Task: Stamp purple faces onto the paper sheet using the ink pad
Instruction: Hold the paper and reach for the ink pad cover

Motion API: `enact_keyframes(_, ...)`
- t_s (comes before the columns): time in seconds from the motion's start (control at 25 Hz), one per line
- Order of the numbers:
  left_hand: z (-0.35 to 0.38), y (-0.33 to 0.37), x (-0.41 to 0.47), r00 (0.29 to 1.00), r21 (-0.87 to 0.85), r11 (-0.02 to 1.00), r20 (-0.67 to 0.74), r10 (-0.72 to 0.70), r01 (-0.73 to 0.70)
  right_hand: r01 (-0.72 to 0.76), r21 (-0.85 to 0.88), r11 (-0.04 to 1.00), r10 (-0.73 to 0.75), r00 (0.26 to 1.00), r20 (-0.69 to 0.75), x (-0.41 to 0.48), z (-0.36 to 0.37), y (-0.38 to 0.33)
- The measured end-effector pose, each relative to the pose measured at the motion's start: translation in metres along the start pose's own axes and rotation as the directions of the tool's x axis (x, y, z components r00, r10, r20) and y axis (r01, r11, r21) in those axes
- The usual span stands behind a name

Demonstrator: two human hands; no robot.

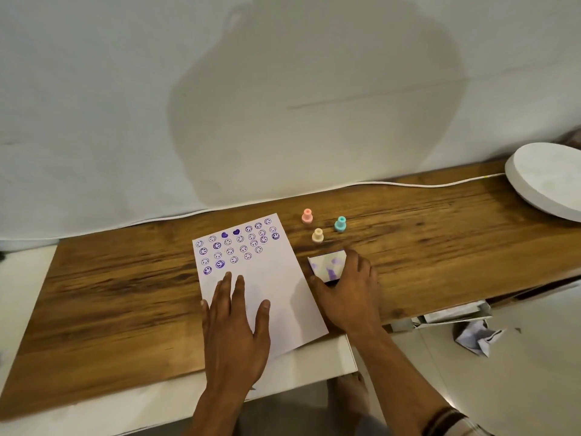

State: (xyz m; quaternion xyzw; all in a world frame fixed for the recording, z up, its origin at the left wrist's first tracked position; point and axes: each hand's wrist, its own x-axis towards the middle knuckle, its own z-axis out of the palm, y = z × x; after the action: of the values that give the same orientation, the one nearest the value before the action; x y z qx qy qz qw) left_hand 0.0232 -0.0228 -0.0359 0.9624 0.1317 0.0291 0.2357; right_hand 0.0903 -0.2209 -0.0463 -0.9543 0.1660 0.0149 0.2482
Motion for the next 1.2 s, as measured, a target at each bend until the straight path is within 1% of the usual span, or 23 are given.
enact_keyframes(0.04,0.000,0.000,0.000,1.000,-0.001,1.000,0.000,0.000,0.000,-0.015,0.048,0.999,0.015,1.000,0.004,0.002,-0.001,-0.001)
enact_keyframes(0.12,0.001,0.000,0.001,1.000,-0.014,1.000,-0.002,-0.004,0.004,-0.039,0.130,0.991,0.044,0.998,-0.033,0.007,-0.003,0.000)
enact_keyframes(0.2,0.002,-0.001,0.003,1.000,-0.021,1.000,-0.004,-0.013,0.013,-0.059,0.148,0.987,0.071,0.994,-0.077,0.017,-0.008,0.005)
enact_keyframes(0.4,0.003,-0.007,0.005,0.999,-0.023,0.999,-0.001,-0.041,0.041,-0.111,0.096,0.989,0.122,0.986,-0.111,0.048,-0.019,0.024)
enact_keyframes(0.6,0.002,-0.011,0.006,0.998,-0.050,0.997,-0.005,-0.056,0.055,-0.093,0.010,0.996,0.093,0.995,-0.036,0.063,-0.018,0.029)
enact_keyframes(0.68,0.001,-0.011,0.007,0.998,-0.053,0.997,-0.005,-0.059,0.058,-0.072,-0.011,0.997,0.072,0.996,-0.050,0.064,-0.017,0.028)
enact_keyframes(0.76,0.001,-0.010,0.008,0.998,-0.054,0.996,0.003,-0.064,0.064,-0.037,-0.025,0.999,0.033,0.993,-0.113,0.062,-0.019,0.023)
enact_keyframes(0.8,0.001,-0.010,0.008,0.998,-0.053,0.996,0.007,-0.066,0.066,0.003,-0.021,1.000,-0.006,0.990,-0.142,0.061,-0.019,0.017)
enact_keyframes(0.88,0.001,-0.008,0.008,0.998,-0.057,0.996,0.008,-0.063,0.064,0.132,-0.014,0.991,-0.132,0.977,-0.170,0.058,-0.017,0.003)
enact_keyframes(0.96,0.000,-0.007,0.008,0.998,-0.070,0.995,0.000,-0.066,0.066,0.225,-0.008,0.974,-0.224,0.963,-0.151,0.054,-0.012,-0.012)
enact_keyframes(1.0,-0.001,-0.006,0.009,0.998,-0.077,0.995,-0.008,-0.069,0.069,0.227,-0.001,0.974,-0.225,0.965,-0.133,0.054,-0.012,-0.017)
enact_keyframes(1.04,-0.001,-0.006,0.010,0.997,-0.084,0.994,-0.015,-0.073,0.071,0.198,0.003,0.980,-0.196,0.973,-0.123,0.054,-0.012,-0.020)
enact_keyframes(1.12,-0.002,-0.006,0.012,0.997,-0.092,0.993,-0.022,-0.077,0.075,0.113,0.007,0.994,-0.111,0.985,-0.133,0.057,-0.014,-0.018)
enact_keyframes(1.2,-0.004,-0.008,0.013,0.997,-0.102,0.992,-0.026,-0.076,0.073,0.078,0.017,0.997,-0.075,0.986,-0.149,0.058,-0.018,-0.013)
